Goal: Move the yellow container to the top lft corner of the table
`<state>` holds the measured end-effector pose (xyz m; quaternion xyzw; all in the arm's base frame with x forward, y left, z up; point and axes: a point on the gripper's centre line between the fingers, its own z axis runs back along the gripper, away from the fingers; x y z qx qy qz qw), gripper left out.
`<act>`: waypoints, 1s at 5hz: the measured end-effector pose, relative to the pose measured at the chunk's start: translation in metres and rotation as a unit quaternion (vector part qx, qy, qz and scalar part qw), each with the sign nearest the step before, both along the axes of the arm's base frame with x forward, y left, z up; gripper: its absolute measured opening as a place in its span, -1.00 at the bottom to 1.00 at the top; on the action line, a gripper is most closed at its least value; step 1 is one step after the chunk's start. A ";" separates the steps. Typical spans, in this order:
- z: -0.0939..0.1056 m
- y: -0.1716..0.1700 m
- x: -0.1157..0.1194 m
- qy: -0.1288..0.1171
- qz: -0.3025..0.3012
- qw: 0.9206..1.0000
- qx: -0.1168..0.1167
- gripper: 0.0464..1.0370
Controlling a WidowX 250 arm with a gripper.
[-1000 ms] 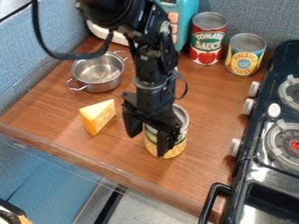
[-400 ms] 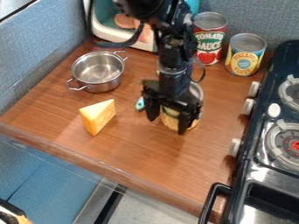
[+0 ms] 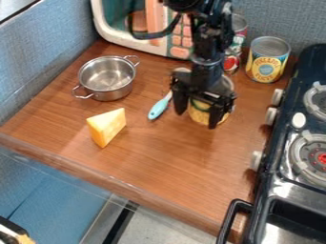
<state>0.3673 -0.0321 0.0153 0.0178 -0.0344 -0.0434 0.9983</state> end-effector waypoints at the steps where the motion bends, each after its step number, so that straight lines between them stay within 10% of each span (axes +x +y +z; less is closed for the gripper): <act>1: 0.002 -0.002 0.011 -0.009 0.008 1.000 0.003 0.92; 3: -0.001 -0.006 -0.025 -0.003 0.011 0.999 0.029 0.92; 5: 0.036 0.001 -0.053 -0.047 0.041 0.998 -0.001 0.92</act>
